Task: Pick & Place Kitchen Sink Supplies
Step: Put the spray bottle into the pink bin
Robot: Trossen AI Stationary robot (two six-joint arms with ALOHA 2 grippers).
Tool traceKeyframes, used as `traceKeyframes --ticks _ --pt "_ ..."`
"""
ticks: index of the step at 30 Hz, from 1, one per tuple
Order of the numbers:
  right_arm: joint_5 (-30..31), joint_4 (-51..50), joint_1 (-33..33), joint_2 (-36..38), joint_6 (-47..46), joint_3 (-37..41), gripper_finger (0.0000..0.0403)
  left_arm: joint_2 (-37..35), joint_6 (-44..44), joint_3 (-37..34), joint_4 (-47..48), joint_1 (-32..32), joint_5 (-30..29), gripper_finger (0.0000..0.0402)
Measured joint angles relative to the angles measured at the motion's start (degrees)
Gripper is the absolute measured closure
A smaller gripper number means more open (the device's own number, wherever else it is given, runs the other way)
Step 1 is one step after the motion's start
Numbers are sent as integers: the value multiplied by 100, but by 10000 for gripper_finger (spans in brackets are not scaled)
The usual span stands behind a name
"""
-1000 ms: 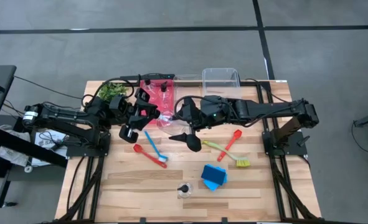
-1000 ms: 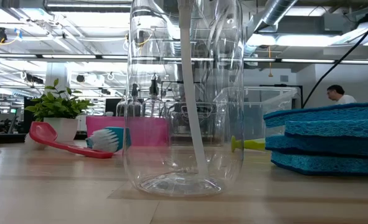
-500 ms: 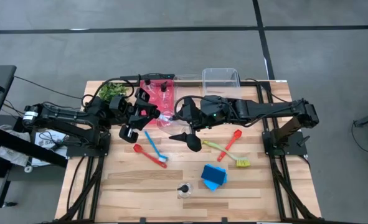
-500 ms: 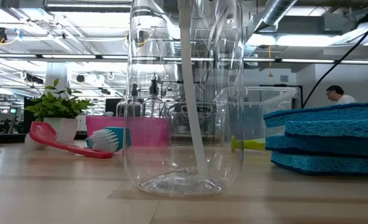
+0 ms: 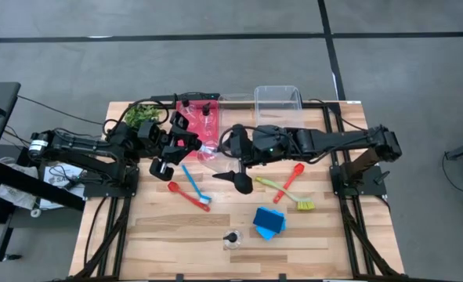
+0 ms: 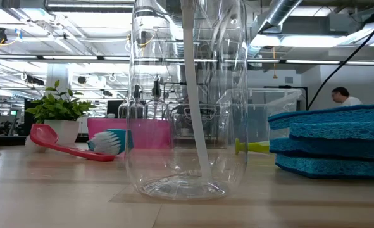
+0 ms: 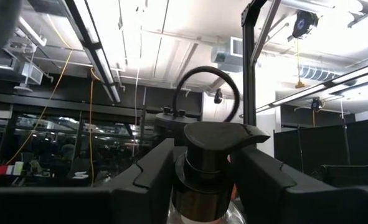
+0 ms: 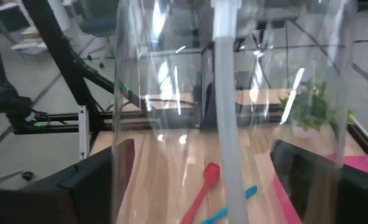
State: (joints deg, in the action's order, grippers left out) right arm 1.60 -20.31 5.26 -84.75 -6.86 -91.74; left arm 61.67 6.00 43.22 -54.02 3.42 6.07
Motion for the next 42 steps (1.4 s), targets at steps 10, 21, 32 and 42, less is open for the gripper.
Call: traceKeyframes --ticks 10,21,32,42 --pt "40 -88 78 37 250 0 11 0 -15 0 -2 2 2 250" --pt "40 -306 72 279 250 -1 5 0 -17 0 -8 4 2 253" --pt "12 -341 72 390 282 -1 4 0 -17 0 -9 4 2 258" --pt "-1 -339 72 391 294 -2 3 0 -15 0 -9 2 2 260"
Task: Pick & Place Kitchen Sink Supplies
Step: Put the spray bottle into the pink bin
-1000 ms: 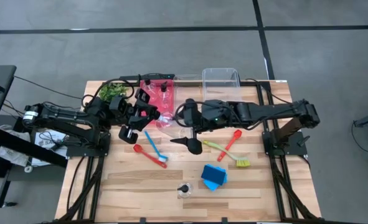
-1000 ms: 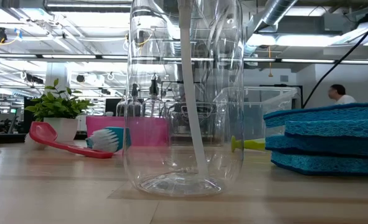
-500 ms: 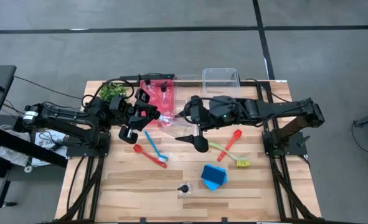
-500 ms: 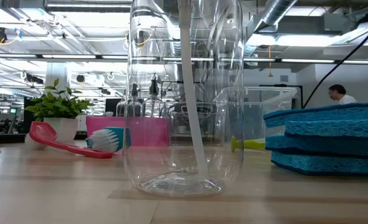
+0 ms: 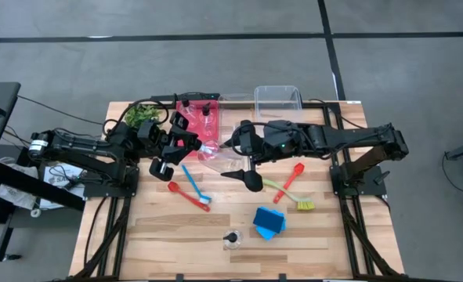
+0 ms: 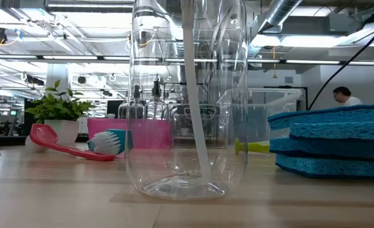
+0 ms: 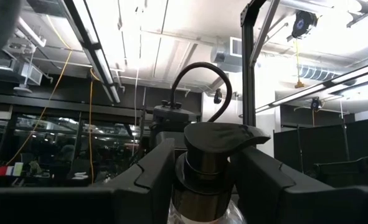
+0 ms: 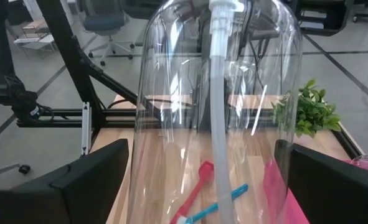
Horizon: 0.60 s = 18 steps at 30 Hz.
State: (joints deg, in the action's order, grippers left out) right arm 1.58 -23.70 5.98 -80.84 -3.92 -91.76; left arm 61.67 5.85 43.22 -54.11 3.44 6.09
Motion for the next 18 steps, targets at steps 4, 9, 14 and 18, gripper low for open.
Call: traceKeyframes --ticks 4,9,14,18 --pt "-4 13 0 0 0 0 5 0 -2 0 -2 0 0 255" --pt "-7 13 0 0 0 1 7 0 -2 0 -2 0 2 255" --pt "-12 15 2 0 -1 0 3 0 -2 0 -4 0 0 263" --pt "-22 22 7 0 -2 2 5 0 0 0 -23 2 1 256"
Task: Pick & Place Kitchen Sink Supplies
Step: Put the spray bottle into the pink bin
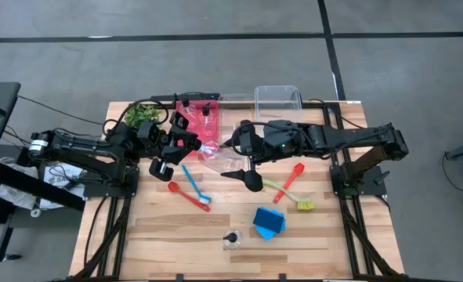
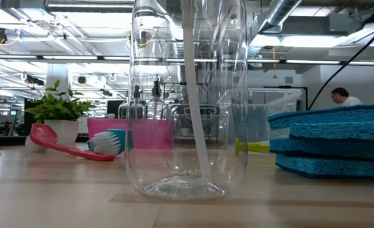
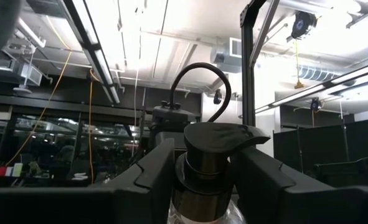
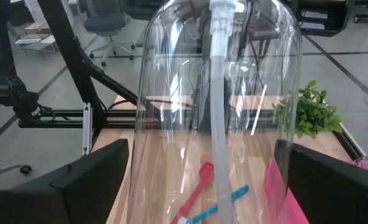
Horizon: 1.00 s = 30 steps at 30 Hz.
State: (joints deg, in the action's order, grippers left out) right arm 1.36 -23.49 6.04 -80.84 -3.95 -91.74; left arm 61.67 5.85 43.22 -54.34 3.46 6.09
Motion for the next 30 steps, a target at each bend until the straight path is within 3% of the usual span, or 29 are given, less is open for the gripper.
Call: traceKeyframes --ticks 18,30 --pt "18 9 144 0 153 0 4 0 13 0 -62 0 16 262" --pt "13 -37 142 398 238 0 3 -4 11 2 -145 -2 -16 260"
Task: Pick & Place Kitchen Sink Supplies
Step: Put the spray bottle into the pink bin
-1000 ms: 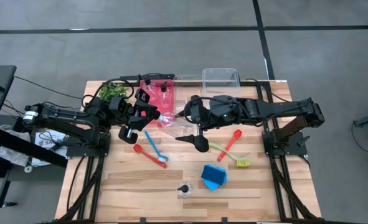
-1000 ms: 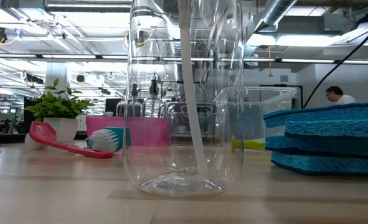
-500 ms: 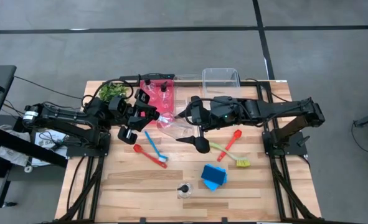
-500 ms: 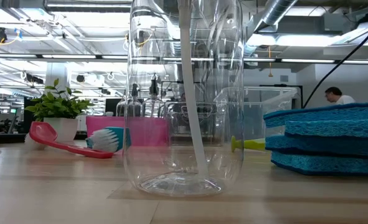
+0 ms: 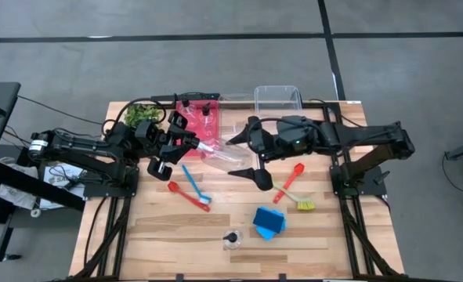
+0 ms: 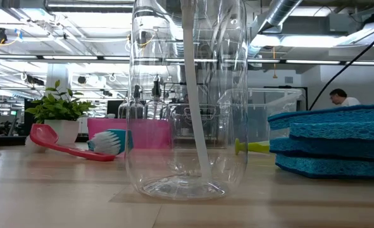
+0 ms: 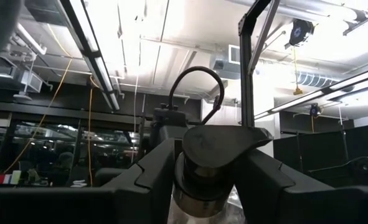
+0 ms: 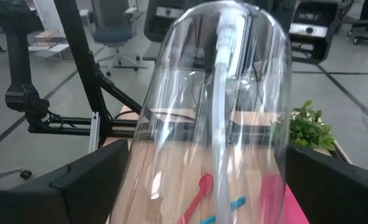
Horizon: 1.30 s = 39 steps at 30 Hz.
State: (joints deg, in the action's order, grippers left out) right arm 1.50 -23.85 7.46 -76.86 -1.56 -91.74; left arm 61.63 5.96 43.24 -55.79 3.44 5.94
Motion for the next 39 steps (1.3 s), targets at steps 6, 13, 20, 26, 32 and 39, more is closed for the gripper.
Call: traceKeyframes --ticks 6,13,20,26,32,39 --pt "2 1 0 35 2 0 4 0 9 0 -7 0 -5 259" --pt "2 -111 2 35 5 0 5 7 24 0 -2 0 0 259" --pt "29 -86 86 35 4 0 3 7 33 0 -33 2 19 259" --pt "504 -38 160 35 9 -1 5 4 43 0 -70 0 10 259" --pt "756 -35 149 35 -134 -1 4 2 33 0 -62 -1 6 259" --pt "761 -121 146 17 -128 0 4 2 26 0 -55 -2 6 259"
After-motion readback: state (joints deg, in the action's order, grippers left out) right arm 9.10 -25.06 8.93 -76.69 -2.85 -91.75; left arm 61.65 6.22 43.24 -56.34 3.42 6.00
